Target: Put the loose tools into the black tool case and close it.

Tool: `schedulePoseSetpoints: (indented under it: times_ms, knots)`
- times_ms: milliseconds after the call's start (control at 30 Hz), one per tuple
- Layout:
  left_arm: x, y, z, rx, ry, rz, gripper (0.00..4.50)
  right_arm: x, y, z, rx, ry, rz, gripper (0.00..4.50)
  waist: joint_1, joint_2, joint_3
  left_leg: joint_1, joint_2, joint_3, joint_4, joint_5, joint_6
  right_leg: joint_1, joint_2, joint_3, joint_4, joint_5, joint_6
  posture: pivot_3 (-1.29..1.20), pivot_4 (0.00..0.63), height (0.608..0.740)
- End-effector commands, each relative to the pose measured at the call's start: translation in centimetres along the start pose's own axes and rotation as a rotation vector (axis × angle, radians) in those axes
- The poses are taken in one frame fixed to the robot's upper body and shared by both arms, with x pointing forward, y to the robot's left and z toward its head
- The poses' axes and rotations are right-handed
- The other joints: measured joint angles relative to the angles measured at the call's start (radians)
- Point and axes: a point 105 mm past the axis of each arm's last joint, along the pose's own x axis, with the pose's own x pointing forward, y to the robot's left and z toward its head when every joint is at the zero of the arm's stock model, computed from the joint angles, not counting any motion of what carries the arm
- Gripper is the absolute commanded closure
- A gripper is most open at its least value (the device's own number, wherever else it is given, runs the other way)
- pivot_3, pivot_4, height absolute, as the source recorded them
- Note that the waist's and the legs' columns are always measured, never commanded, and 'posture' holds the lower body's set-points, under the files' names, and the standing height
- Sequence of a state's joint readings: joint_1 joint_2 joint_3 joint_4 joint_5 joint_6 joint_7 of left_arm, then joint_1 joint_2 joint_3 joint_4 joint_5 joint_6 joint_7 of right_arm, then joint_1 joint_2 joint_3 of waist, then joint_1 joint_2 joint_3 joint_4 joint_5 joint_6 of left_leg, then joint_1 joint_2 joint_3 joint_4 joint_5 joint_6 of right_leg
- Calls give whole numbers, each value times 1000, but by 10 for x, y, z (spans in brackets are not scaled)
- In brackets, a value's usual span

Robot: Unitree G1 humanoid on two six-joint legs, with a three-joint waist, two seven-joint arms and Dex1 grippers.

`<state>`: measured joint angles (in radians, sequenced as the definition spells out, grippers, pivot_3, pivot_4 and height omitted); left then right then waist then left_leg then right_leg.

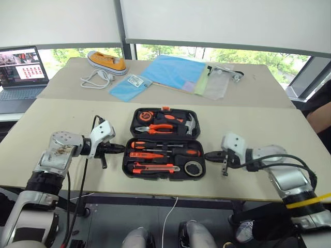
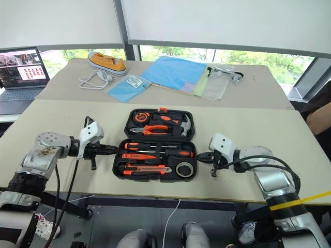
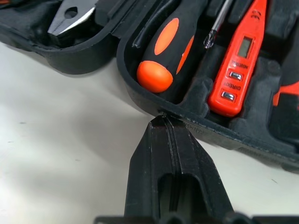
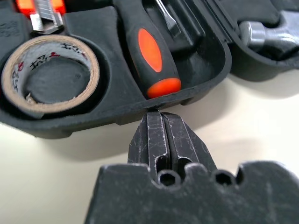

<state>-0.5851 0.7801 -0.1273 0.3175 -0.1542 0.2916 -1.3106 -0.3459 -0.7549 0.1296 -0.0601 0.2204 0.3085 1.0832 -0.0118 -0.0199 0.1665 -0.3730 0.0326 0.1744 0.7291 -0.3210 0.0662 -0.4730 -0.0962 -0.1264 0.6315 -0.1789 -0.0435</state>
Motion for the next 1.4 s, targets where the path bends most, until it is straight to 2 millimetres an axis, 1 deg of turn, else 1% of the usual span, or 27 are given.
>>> schedulePoseSetpoints:
  times_ms: [33, 100, 200, 267, 333, 433, 533, 600, 633, 667, 733, 767, 800, 833, 867, 900, 1000, 1033, 1100, 1167, 1267, 1367, 1400]
  knots:
    - [21, -36, 22, 124, -58, -193, 4493, 1, 24, 34, -76, -127, 85, 4500, 1, 0, 0, 0, 0, 0, 0, 0, 0, 0, 0, 0, 0, 0, 0, 0, 150, 718]
    - [23, -42, 19, 132, -45, -210, 4493, -1, 28, 32, -69, -119, 82, 4500, 2, 0, 0, 0, 0, 0, 0, 0, 0, 0, -1, 0, 0, 0, 0, 0, 150, 718]
    - [23, -45, 16, 129, -37, -215, 4493, -3, 31, 30, -62, -111, 75, 4500, 2, 0, 0, 1, 0, -1, 0, 0, 0, 0, -1, 0, 1, 0, 0, 0, 150, 718]
    - [20, -42, 6, 141, 2, -189, 4493, -7, 27, 22, -59, -75, 29, 4500, 2, 0, 0, 1, 0, -1, 0, 0, 0, 0, -2, 1, 1, 0, 0, 0, 150, 718]
    - [14, -33, -5, 131, 38, -137, 4493, -12, 24, 14, -54, -36, -6, 4500, 3, 0, 0, 2, 1, -1, 0, 0, 0, 0, -5, 1, 2, 0, 0, 0, 150, 718]
    - [1, -22, -18, 60, 67, -76, 4493, -23, 22, 3, -25, 26, -40, 4500, 5, 0, 0, 2, 0, -1, 0, 0, 0, 0, -6, 1, 2, -1, -1, 0, 150, 718]
    - [-22, -11, -34, -17, 97, -16, 3770, -42, 11, -4, 22, 87, -100, 3662, 5, 0, 0, 2, 1, -1, 0, 0, 0, 0, -7, 1, 3, -1, -1, 0, 150, 718]
    - [-35, 0, -35, -121, 74, 48, 2990, -53, -2, -2, 94, 84, -154, 3000, -2, 0, 0, 2, 1, -1, 0, 0, 0, 0, -7, 1, 3, -1, -1, 0, 150, 718]
    - [-39, 9, -31, -206, 36, 86, 2643, -56, -9, 2, 133, 70, -180, 2672, -4, 0, 0, 3, 1, -1, 0, 0, 0, 0, -7, 1, 4, -1, -1, 0, 150, 718]
    - [-42, 19, -20, -324, -36, 120, 2234, -58, -16, 9, 194, 37, -204, 2280, -4, 0, 0, 4, 1, -1, 0, 0, 0, 0, -7, 2, 5, -1, -1, 0, 150, 718]
    - [-48, 35, 4, -490, -159, 139, 1535, -56, -29, 24, 302, -31, -232, 1676, -1, -4, 2, 4, 1, -1, 1, 0, 0, 0, -8, 2, 9, -1, -1, 0, 150, 718]
    - [-49, 41, 13, -543, -183, 141, 1009, -54, -35, 30, 342, -53, -240, 1210, 0, -6, 3, 3, 1, -2, 2, 0, 0, 0, -8, 1, 10, -1, -1, 0, 150, 718]
    - [-48, 45, 18, -576, -187, 146, 805, -51, -39, 35, 368, -62, -245, 1019, 2, -8, 3, 3, 1, -3, 3, 1, -1, 0, -8, 0, 11, -1, 0, 0, 150, 718]
    - [-45, 48, 22, -597, -183, 150, 315, -47, -43, 38, 391, -66, -250, 550, 4, -8, 3, 3, 1, -4, 3, 2, -1, 0, -8, -1, 11, -1, 0, 0, 150, 718]
    - [-39, 51, 27, -621, -179, 151, 0, -42, -48, 40, 416, -67, -257, 206, 6, -8, 3, 3, 0, -4, 3, 2, -1, 0, -8, -1, 11, -1, 0, 0, 150, 718]
    - [-32, 53, 32, -644, -177, 150, 0, -36, -53, 43, 440, -69, -269, 61, 6, -8, 2, 3, 0, -4, 2, 2, -1, 0, -8, 0, 11, -1, -1, 0, 150, 718]
    - [-13, 58, 45, -688, -180, 140, 0, -21, -67, 44, 509, -62, -302, 61, 5, -8, 2, 2, -2, -4, 2, 2, -1, 0, -8, 0, 13, -2, -3, 0, 150, 718]
    - [-7, 61, 49, -688, -177, 151, 0, -15, -70, 43, 519, -45, -302, 61, 3, -8, 2, 2, -3, -3, 2, 2, -1, 0, -7, -1, 13, -2, -3, 0, 150, 718]
    - [5, 66, 55, -726, -180, 172, 0, -5, -72, 40, 542, -22, -296, 61, 0, -8, 2, 0, -3, -3, 2, 2, -1, -1, -3, -1, 14, 2, -10, 0, 150, 718]
    - [14, 70, 57, -740, -170, 197, 0, 2, -79, 39, 596, -22, -311, 61, -3, -8, 2, -3, -2, -3, 2, 2, -1, -2, -1, -3, 14, 2, -10, 0, 150, 718]
    - [21, 71, 52, -735, -141, 219, 0, 8, -90, 37, 648, -25, -350, 61, -9, -8, 2, -4, -2, -3, 1, 2, -1, -3, 0, -4, 12, 2, -10, 0, 150, 718]
    - [27, 69, 45, -721, -113, 212, 713, 14, -96, 32, 681, -16, -374, 795, -14, -8, 2, -4, -1, -3, 0, 2, -2, -3, 1, -4, 12, 2, -10, 0, 150, 718]
    - [28, 68, 44, -722, -113, 207, 1082, 15, -97, 31, 688, -14, -376, 1101, -16, -8, 2, -4, -1, -3, 0, 2, -2, -3, 1, -4, 12, 2, -10, 0, 150, 718]
